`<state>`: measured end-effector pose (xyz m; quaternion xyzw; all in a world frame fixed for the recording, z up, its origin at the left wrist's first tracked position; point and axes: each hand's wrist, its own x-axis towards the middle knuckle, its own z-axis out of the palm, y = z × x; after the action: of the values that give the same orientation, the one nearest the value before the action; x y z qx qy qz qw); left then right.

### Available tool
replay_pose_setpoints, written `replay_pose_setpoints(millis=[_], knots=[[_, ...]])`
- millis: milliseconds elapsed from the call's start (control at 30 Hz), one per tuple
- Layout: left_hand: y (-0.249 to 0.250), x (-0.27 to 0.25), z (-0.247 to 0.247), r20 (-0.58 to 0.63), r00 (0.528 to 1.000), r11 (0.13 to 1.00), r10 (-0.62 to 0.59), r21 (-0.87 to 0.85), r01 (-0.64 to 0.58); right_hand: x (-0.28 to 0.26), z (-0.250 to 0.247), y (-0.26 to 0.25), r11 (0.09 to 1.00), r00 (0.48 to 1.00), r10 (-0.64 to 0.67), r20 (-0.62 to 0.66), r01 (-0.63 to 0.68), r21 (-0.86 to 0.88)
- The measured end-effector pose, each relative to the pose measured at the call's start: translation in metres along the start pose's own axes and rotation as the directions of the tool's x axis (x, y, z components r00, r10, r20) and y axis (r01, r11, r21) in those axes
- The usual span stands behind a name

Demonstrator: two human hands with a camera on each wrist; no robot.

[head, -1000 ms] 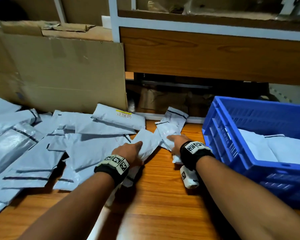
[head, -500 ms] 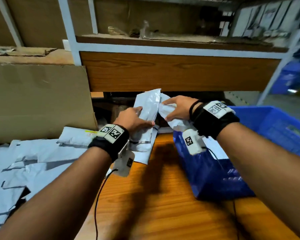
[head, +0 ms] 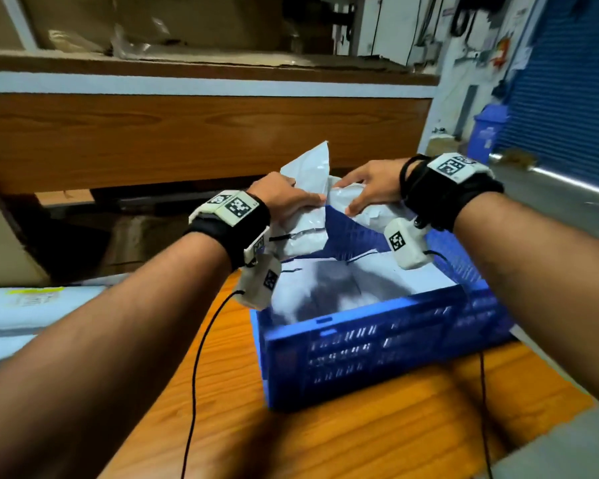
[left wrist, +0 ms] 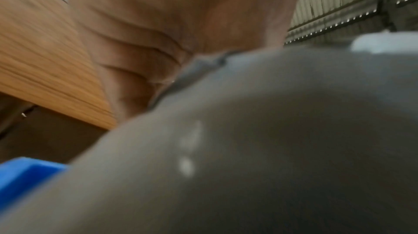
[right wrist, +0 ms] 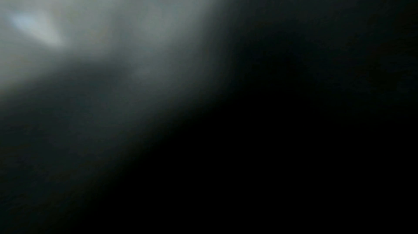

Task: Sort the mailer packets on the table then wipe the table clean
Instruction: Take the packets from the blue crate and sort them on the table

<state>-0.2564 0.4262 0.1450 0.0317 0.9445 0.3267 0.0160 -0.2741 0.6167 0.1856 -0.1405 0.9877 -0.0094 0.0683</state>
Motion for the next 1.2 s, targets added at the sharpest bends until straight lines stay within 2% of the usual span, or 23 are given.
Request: replay_pose_setpoints(millis=[200,367,500,633,800,967,1033,1133,1200], knots=[[0.053,0.03,0.064,0.144,0.988,0.956,-0.047,0.292,0.003,0.009,0.01,0.086,0.995,0.988,0.008,0.155,0.008,-0.104],[0.061,0.057,0.103,0.138,0.981,0.897,-0.139,0.437,0.066,0.029,0.028,0.116,0.972,0.971,-0.02,0.238,0.074,-0.222],[0.049,0.067,0.122,0.101,0.964,0.778,-0.244,0.614,0.132,0.044,0.048,0.11,0.957,0.951,-0.11,0.291,0.18,-0.228],[0.047,0.043,0.127,0.071,0.94,0.699,-0.334,0.688,0.196,0.052,0.074,0.087,0.948,0.928,-0.176,0.328,0.25,-0.197],[0.024,0.039,0.135,0.126,0.911,0.676,-0.393,0.711,0.193,0.055,0.1,0.059,0.939,0.928,-0.206,0.312,0.277,-0.206],[-0.004,0.041,0.154,0.143,0.885,0.607,-0.444,0.775,0.179,0.054,0.133,0.045,0.944,0.93,-0.193,0.312,0.263,-0.2],[-0.009,0.04,0.16,0.162,0.861,0.592,-0.483,0.784,0.184,0.049,0.135,0.043,0.937,0.924,-0.218,0.315,0.289,-0.198],[0.001,0.038,0.15,0.161,0.871,0.624,-0.464,0.758,0.193,0.044,0.121,0.051,0.939,0.918,-0.231,0.322,0.297,-0.172],[0.0,0.048,0.135,0.136,0.903,0.649,-0.407,0.739,0.181,0.045,0.108,0.061,0.936,0.897,-0.233,0.376,0.312,-0.163]])
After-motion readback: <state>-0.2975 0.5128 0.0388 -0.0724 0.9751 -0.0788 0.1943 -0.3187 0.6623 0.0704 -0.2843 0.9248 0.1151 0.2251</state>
